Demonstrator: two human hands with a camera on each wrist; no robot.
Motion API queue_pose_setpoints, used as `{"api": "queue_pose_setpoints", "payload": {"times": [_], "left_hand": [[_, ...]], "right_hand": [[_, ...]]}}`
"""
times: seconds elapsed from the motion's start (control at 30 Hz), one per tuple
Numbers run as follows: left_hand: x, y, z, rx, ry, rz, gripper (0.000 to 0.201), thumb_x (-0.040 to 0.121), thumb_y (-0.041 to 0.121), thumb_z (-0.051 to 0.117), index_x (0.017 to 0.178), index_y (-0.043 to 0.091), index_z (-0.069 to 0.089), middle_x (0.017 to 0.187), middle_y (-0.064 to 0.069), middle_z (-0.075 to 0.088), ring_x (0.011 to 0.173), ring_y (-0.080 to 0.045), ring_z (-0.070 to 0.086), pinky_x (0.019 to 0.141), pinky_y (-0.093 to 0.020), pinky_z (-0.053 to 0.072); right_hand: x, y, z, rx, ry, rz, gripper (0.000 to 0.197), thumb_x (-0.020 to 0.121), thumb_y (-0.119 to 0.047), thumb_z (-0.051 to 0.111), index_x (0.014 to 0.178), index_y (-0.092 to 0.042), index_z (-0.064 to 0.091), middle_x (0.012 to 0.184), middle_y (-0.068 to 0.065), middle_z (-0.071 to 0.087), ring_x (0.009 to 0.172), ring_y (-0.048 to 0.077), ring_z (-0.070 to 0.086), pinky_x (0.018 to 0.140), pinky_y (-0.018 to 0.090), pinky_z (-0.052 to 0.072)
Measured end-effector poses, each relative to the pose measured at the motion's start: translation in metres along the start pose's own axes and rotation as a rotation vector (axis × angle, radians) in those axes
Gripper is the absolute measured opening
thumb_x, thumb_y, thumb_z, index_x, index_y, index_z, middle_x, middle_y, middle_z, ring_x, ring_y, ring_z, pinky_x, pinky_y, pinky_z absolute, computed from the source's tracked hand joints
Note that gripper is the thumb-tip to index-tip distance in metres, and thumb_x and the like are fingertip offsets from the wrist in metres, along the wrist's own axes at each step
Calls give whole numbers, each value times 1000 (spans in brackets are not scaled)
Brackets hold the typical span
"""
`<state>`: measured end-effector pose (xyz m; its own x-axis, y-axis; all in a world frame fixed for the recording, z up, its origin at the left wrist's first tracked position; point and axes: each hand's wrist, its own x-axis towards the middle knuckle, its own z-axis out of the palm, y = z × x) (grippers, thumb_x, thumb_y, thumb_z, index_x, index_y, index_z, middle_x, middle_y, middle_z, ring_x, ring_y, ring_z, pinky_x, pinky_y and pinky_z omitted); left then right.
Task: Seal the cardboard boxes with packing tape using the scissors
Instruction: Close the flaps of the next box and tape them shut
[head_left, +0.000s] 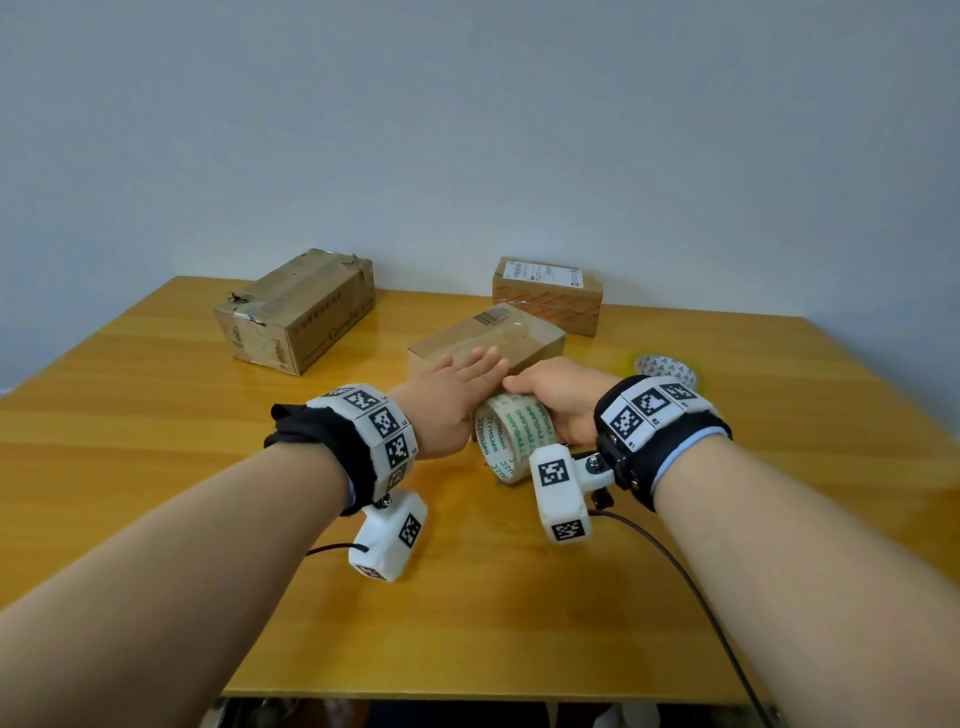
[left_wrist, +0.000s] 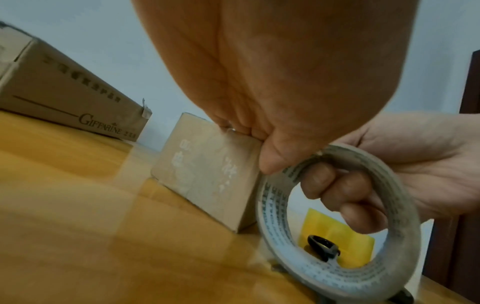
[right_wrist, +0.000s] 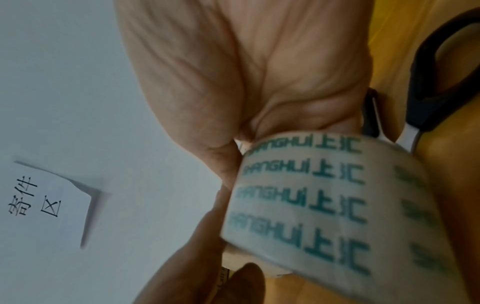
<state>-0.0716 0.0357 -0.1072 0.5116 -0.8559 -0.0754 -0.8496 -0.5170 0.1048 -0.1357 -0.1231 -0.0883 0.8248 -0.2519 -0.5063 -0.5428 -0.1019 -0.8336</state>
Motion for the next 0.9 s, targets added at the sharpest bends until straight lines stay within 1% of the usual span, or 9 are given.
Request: {"api": "queue_pose_setpoints", "payload": {"times": [0.23,0.33,0.43,0.53,0.63,0.7,0.73,0.8,0.9], "left_hand": [[4,-1,-8,-134,-13,-42,80,89,-9,34,158,24,8,165,3,2,151,-9,1,121,-29,-2],[5,0,-18,-298,38,-88,66,96,-2,32,155,28,27,163,9,18,149,-7,15,121,-25,6],[8,-1,-24,-323,24,-121,57,100,9,34,151,34,35,159,15,26,147,-8,23,118,-24,13],[11,-2,-25,-329,50,-148,46,104,20,39,147,37,42,155,17,35,143,-11,33,114,-26,22],[18,-4,-20,-350,123,-183,38,102,30,48,140,34,54,145,13,51,133,-12,46,106,-26,33],[23,-3,-18,-357,194,-231,32,99,34,54,129,34,63,130,10,64,118,-12,57,94,-24,43],[25,-2,-18,-353,218,-254,29,97,35,56,124,34,66,123,10,67,110,-12,60,89,-24,46],[27,-1,-19,-347,236,-276,25,96,37,59,118,35,70,114,11,71,100,-11,63,84,-26,51],[27,2,-19,-332,249,-283,25,92,38,62,116,34,71,109,12,72,93,-10,64,81,-29,55]], "right_hand": [[9,-2,7,-115,34,2,24,101,-26,54,113,-6,60,120,22,70,111,37,69,100,57,52],[10,-6,10,-372,58,-80,15,101,-20,51,87,-21,54,134,19,62,120,32,62,107,49,48],[12,-9,15,-560,124,-149,36,103,-15,47,74,-32,35,106,0,58,90,12,50,108,38,43],[19,-11,19,-723,115,-186,40,104,-13,44,73,-35,29,80,-14,33,72,4,37,108,35,39],[24,-7,18,-649,91,-197,37,104,-14,44,75,-34,34,81,-14,37,70,-2,36,89,27,44],[21,-2,17,-476,82,-148,23,105,-21,46,83,-27,50,86,-6,54,80,7,55,85,24,48],[20,0,16,-369,58,-100,19,103,-29,47,95,-17,60,90,3,62,87,19,65,94,31,53],[18,7,10,-156,3,25,45,99,-42,50,121,-4,61,93,13,68,90,32,69,101,49,52],[11,15,-1,21,-135,67,44,102,-42,50,129,-8,57,96,12,68,87,30,66,78,48,58]]}}
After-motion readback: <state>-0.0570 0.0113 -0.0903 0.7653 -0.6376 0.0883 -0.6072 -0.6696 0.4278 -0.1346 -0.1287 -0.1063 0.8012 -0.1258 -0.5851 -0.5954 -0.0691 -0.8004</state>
